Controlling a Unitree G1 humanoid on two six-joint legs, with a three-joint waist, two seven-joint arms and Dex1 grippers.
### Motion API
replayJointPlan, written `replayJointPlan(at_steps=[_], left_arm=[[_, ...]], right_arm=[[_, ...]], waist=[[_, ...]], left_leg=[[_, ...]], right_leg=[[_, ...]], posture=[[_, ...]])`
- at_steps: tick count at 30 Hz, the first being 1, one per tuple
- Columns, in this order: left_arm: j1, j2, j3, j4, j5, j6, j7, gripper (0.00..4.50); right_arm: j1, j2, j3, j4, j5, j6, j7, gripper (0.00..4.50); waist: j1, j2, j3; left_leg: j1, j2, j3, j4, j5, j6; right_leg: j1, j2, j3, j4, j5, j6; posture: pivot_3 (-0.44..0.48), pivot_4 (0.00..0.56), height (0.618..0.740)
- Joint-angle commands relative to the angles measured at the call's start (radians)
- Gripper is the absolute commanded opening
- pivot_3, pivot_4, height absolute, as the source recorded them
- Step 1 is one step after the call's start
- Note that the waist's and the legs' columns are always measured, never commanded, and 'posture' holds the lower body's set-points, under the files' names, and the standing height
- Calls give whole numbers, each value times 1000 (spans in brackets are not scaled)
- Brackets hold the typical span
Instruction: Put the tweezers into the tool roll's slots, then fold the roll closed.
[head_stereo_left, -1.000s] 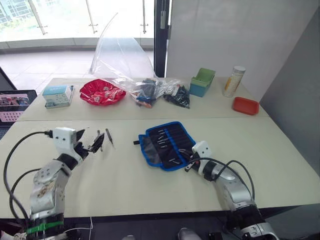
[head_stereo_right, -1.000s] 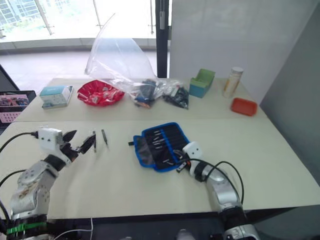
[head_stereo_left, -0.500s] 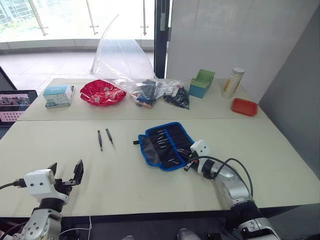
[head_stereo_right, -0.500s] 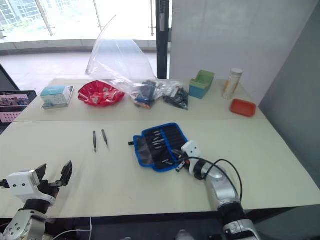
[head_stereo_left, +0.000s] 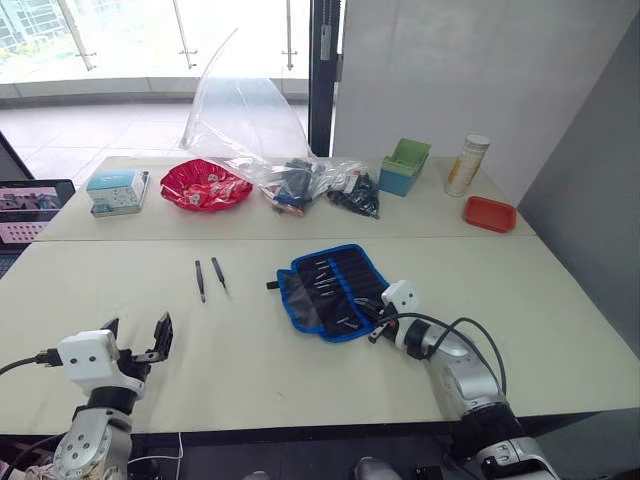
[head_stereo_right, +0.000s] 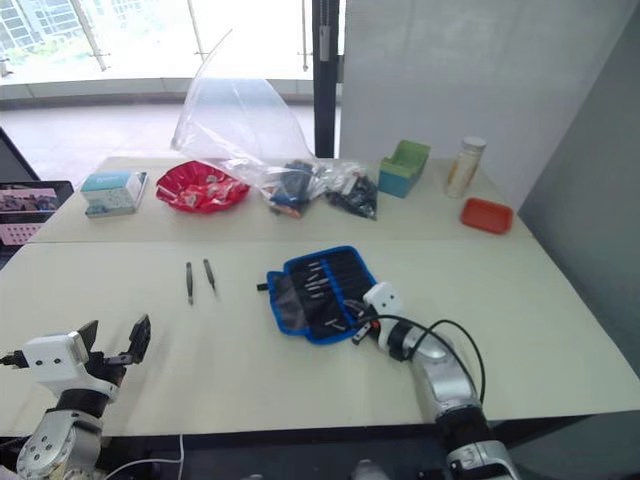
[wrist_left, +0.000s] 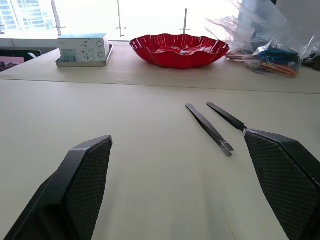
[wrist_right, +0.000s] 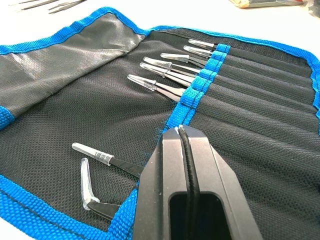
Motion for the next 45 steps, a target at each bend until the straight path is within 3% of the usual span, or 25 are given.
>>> replayJointPlan(at_steps=[1,12,22,23,35,41,45], left_arm=[[-76,36,-24,29,23,26,32,4477],[-397,57,-120,311,66,229,151,4477],[-483,55,-193,423,116,317,175,4477],[-480,52,-196,415,117,327,177,3938],[-541,80,-196,494,133,256,136,65],[-553,103,-170,465,112,68,52,65],[-589,146,-247,417,93,14,-108,65]], right_arm=[[40,16,43,26,-26,33,7,0],[101,8,25,-46,-23,52,-40,0],[110,2,17,-68,-21,61,-61,0],[110,1,15,-70,-20,61,-63,0],[98,-1,0,-75,-6,80,-66,0],[109,-1,-5,-98,-5,96,-76,0],[127,-1,-9,-114,-4,100,-88,0]], waist=[[1,0,0],[4,0,0],[12,0,0],[13,0,0],[27,0,0],[25,0,0],[27,0,0]], left_leg=[[0,0,0,0,0,0],[-1,-1,-2,-1,0,0],[-1,-2,-3,-1,0,0],[-1,-2,-2,-1,0,0],[-1,-3,-2,-1,0,-1],[-2,-3,-2,-1,0,-1],[-3,-3,-2,-1,0,-1]], right_leg=[[0,0,0,0,0,0],[-1,0,-1,1,0,0],[0,-2,-1,0,0,0],[0,-2,-1,0,0,0],[0,-3,-1,0,0,1],[-1,-3,-1,-1,0,1],[-1,-3,-1,-2,-1,1]], posture=[[0,150,738],[0,150,738],[0,150,738],[0,150,738],[0,150,738],[0,150,738],[0,150,738]])
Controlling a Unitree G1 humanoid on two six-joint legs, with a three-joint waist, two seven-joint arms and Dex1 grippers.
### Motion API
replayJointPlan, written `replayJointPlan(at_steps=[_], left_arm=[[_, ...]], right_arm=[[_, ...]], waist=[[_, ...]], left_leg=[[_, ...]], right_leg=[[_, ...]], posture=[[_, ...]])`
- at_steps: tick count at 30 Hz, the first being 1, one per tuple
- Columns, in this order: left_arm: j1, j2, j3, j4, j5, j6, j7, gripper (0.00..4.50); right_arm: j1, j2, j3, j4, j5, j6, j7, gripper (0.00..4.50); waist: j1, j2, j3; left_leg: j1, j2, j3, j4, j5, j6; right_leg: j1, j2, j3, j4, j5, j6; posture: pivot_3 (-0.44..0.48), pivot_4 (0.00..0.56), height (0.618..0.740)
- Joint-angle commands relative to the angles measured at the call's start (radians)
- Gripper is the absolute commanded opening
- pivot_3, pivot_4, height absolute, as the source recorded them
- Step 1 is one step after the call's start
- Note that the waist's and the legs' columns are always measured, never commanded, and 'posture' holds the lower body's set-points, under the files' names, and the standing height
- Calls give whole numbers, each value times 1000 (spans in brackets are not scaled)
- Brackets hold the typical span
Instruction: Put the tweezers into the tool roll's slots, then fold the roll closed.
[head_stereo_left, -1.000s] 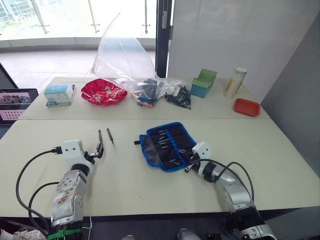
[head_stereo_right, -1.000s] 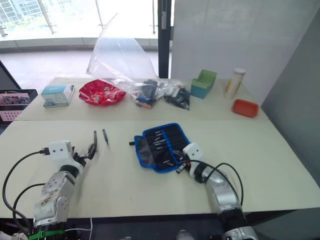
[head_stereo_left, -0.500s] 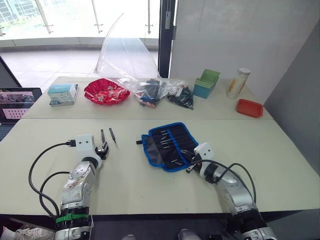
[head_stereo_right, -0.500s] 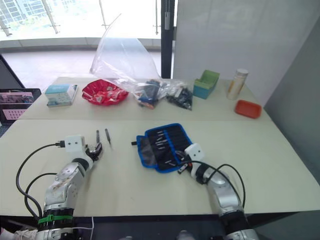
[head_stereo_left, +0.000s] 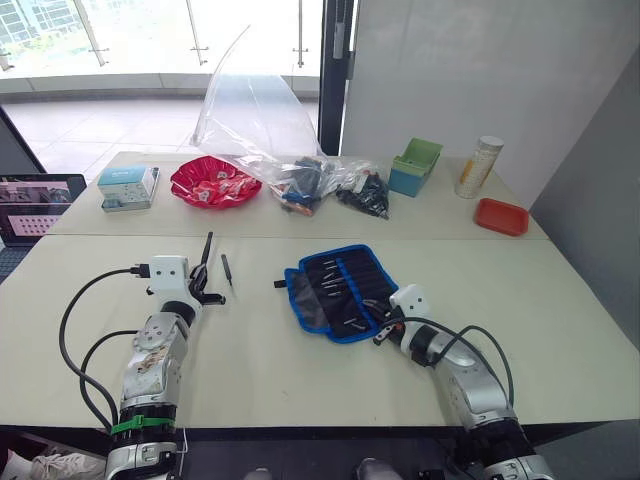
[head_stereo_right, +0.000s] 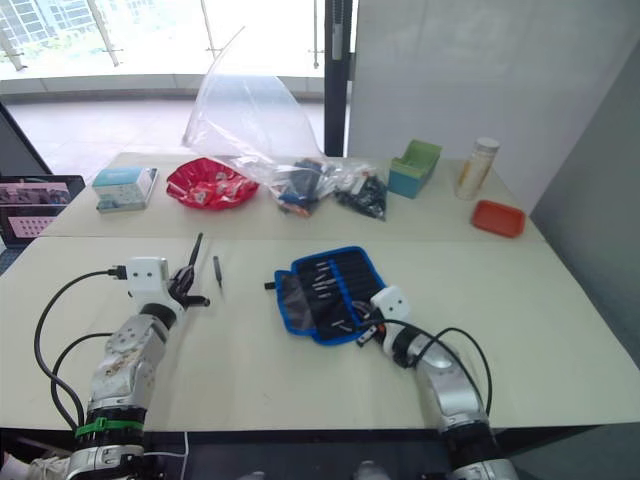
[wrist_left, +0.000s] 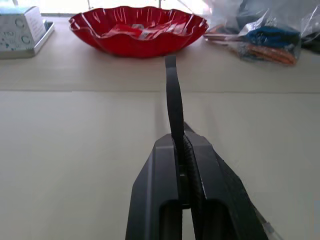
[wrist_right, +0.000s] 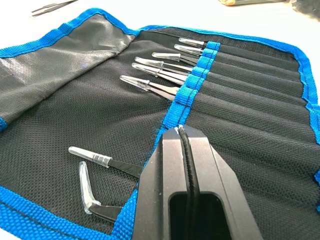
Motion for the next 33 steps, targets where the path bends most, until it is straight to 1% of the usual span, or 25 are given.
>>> replayJointPlan(at_steps=[1,2,4,5,7,9,10,14,16,18,25,28,33], left_arm=[[-55,32,-52,-73,-24,-58,-122,65],[-69,50,-100,-83,-30,-50,-203,65],[-93,81,-179,-88,-29,-27,-324,65],[-103,94,-207,-86,-26,-16,-364,65],[-150,126,-296,-71,-20,26,-490,65],[-174,170,-414,-100,-17,81,-650,65],[-178,182,-446,-108,-6,97,-678,65],[-229,196,-497,-82,21,192,-701,65],[-258,210,-533,-61,54,198,-731,65],[-280,205,-551,-46,66,215,-746,65],[-299,173,-577,-1,113,215,-740,65],[-301,177,-602,9,150,188,-745,65],[-330,161,-601,70,183,165,-725,65]], right_arm=[[39,3,16,21,-12,44,-6,0],[44,4,15,17,-12,44,-9,0],[51,5,14,10,-13,45,-15,0],[53,5,15,7,-13,46,-18,0],[63,6,15,-6,-14,47,-26,0],[77,7,14,-23,-16,50,-37,0],[82,8,14,-30,-16,53,-40,0],[100,13,14,-69,-12,73,-59,0],[109,14,15,-87,-11,84,-66,0],[116,14,17,-99,-11,91,-71,0],[137,12,28,-129,-16,103,-78,0],[132,15,25,-127,-18,106,-87,0],[124,17,24,-119,-18,106,-91,0]], waist=[[2,0,0],[2,0,0],[2,0,0],[1,0,0],[1,1,0],[-1,1,1],[-3,2,1],[-2,4,2],[-2,4,2],[-1,4,2],[-1,4,2],[0,4,2],[1,4,2]], left_leg=[[0,0,0,0,0,0],[0,0,0,0,0,0],[-1,0,0,0,0,0],[-1,0,0,0,0,0],[-2,0,0,0,0,0],[-4,0,0,0,0,0],[-4,0,0,0,0,0],[-5,0,0,0,0,1],[-7,0,-1,0,0,1],[-7,0,-1,0,0,1],[-8,0,-2,0,0,1],[-9,0,-2,0,0,1],[-9,0,-2,0,0,1]], right_leg=[[0,0,0,-1,0,0],[1,0,0,-2,0,0],[1,0,0,-4,0,0],[1,0,0,-4,0,0],[1,0,0,-5,0,0],[0,1,0,-6,0,1],[0,1,0,-6,0,1],[-1,1,0,-6,0,1],[-2,1,-1,-7,0,1],[-2,1,-1,-7,-1,1],[-3,1,-1,-7,-1,2],[-4,1,-1,-7,-1,2],[-3,1,-1,-7,-1,2]], posture=[[0,150,738],[0,150,738],[0,150,738],[0,150,738],[0,150,738],[0,150,738],[0,150,738],[0,150,738],[0,150,738],[0,150,738],[0,150,738],[0,150,738],[0,150,738]])
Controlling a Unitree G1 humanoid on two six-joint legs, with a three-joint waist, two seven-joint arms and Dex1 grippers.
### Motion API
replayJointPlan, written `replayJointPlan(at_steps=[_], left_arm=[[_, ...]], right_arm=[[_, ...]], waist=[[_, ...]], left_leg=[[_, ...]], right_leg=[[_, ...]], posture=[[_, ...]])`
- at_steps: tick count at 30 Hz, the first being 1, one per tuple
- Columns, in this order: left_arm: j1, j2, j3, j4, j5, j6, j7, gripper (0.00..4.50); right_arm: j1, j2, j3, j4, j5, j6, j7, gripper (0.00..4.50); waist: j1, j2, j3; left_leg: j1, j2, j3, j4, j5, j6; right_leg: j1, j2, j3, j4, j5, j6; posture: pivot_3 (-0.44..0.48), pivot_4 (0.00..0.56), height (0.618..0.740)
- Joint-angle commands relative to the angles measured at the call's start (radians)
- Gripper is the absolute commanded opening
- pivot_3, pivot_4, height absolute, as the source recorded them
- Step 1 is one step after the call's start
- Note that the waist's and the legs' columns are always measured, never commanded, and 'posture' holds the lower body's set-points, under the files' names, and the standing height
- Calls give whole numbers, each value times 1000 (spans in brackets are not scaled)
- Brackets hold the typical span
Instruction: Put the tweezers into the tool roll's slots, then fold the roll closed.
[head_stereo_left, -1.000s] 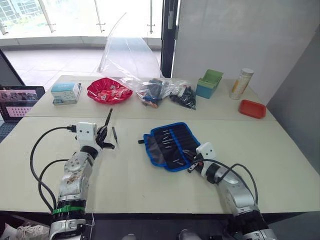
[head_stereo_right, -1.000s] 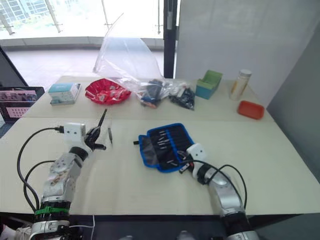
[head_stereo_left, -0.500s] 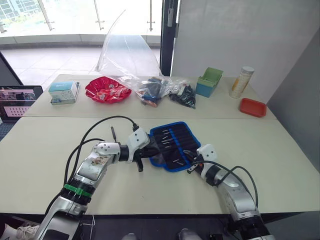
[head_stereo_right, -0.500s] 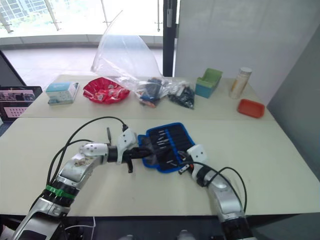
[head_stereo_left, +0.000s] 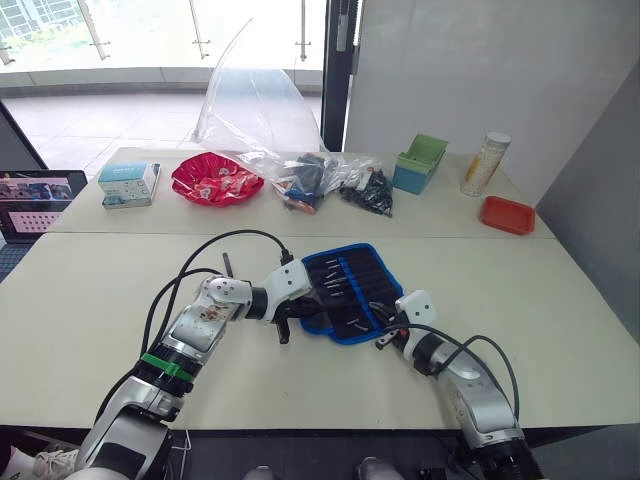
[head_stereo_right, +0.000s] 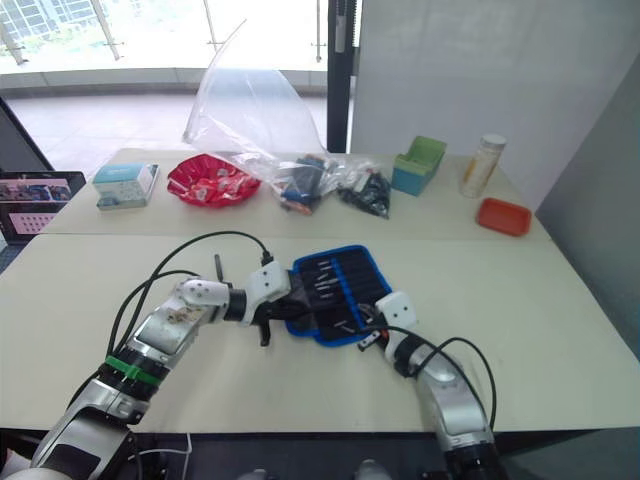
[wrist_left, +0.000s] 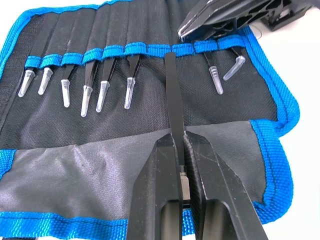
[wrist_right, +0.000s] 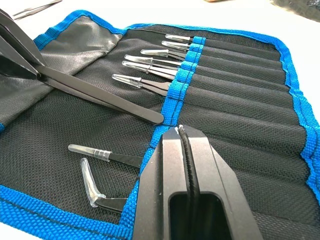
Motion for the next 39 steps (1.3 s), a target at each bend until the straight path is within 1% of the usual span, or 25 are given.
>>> replayJointPlan(at_steps=[1,8,19,29,32,39], left_arm=[[-29,-6,-3,40,40,-34,14,65],[-24,11,10,45,49,-43,8,65],[-21,10,12,38,48,-25,14,65],[-7,39,15,5,44,-4,13,65],[-6,26,14,1,42,-4,23,65],[-30,-35,-2,40,51,-23,43,65]], right_arm=[[27,0,27,37,-17,35,5,0],[24,-7,24,50,-18,33,10,0],[12,-13,20,72,-22,26,15,0],[16,-9,27,77,-23,26,17,0],[16,-10,27,77,-22,28,18,0],[13,-13,27,80,-23,29,21,0]], waist=[[0,0,0],[-1,0,0],[-1,0,0],[-2,0,0],[-2,0,0],[0,0,0]], left_leg=[[0,0,0,0,0,0],[0,0,0,0,0,0],[2,0,0,1,0,0],[2,0,0,1,0,0],[2,0,0,1,0,0],[2,0,0,1,0,0]], right_leg=[[0,0,0,0,0,0],[0,0,0,1,0,0],[1,0,0,1,0,0],[2,0,0,2,0,0],[2,0,0,2,0,0],[2,0,0,2,0,0]], posture=[[0,150,738],[0,150,738],[0,150,738],[0,150,738],[0,150,738],[0,150,738]])
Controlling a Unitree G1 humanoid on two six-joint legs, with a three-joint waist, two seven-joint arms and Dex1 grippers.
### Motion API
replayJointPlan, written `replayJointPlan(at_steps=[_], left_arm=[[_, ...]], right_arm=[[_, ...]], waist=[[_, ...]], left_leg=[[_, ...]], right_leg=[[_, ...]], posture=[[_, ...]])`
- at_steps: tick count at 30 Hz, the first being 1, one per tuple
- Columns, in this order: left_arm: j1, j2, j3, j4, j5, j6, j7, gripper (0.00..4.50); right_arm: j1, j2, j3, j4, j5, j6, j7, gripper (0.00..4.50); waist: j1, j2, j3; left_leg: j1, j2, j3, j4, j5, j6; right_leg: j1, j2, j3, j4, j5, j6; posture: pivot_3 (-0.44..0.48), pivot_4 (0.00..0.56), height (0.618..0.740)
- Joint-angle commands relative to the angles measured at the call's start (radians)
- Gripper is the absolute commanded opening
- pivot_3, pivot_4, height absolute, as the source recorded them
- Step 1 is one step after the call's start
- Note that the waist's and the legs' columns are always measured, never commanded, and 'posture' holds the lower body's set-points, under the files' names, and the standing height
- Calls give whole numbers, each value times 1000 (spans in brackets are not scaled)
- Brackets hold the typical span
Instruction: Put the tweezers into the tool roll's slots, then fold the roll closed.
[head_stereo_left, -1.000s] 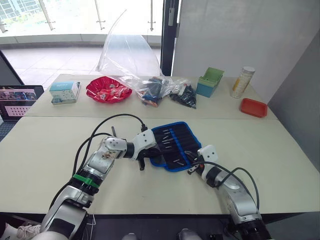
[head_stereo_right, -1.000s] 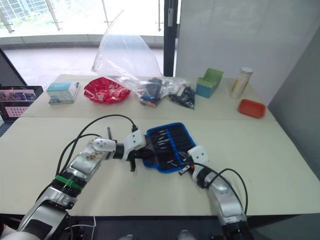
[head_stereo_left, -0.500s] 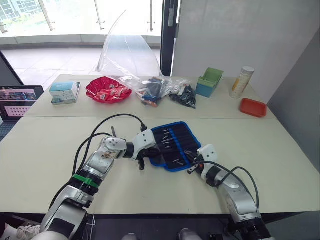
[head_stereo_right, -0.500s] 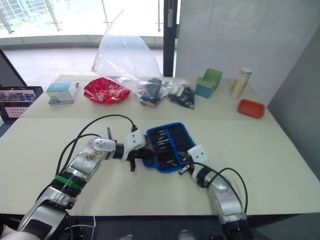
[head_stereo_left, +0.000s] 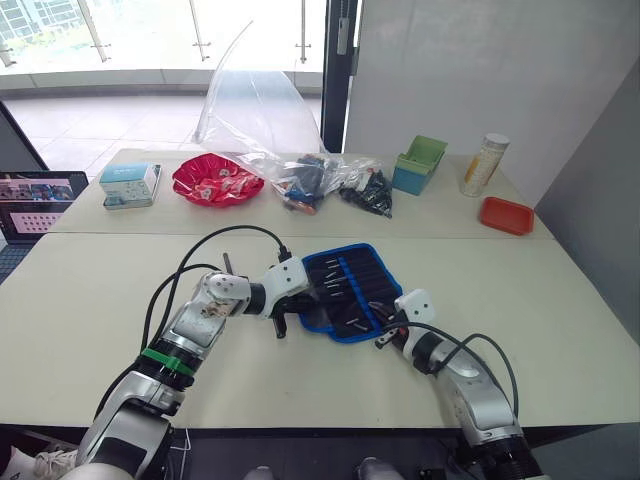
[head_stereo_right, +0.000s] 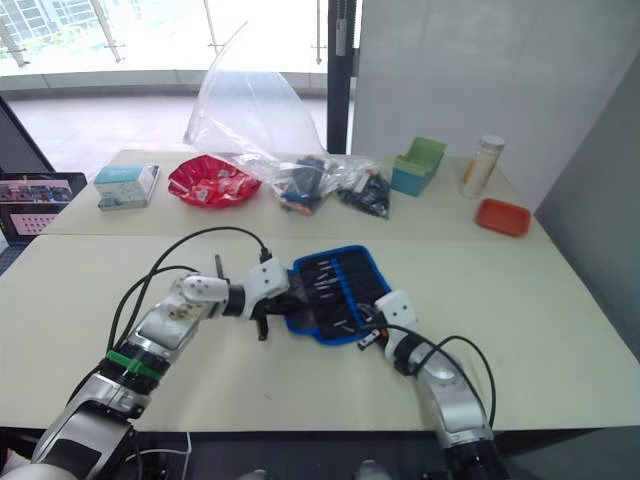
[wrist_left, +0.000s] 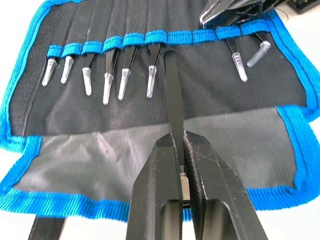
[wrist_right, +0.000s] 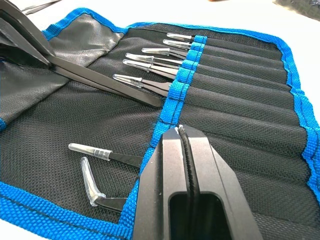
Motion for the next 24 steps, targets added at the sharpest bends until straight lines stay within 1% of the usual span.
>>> replayJointPlan(at_steps=[1,8,16,24], left_arm=[[-28,-32,-8,27,17,-14,8,65],[-57,-89,-29,74,28,-41,-23,65],[-46,-66,-24,86,58,-65,-56,65],[-43,-61,-12,81,53,-71,-65,65]], right_arm=[[29,-9,26,50,-23,29,11,0],[31,-12,30,50,-24,30,7,0],[41,-10,26,46,-25,30,2,0],[27,-4,30,68,-28,23,4,0]], waist=[[1,0,0],[11,0,0],[16,0,-1],[13,0,-1]], left_leg=[[0,0,0,0,0,0],[1,-1,0,2,0,0],[1,-1,0,2,0,0],[1,-1,0,2,0,0]], right_leg=[[0,0,0,0,0,0],[2,0,0,0,0,1],[2,-1,0,0,0,1],[2,0,0,0,0,1]], posture=[[0,150,738],[0,150,738],[0,150,738],[0,150,738]])
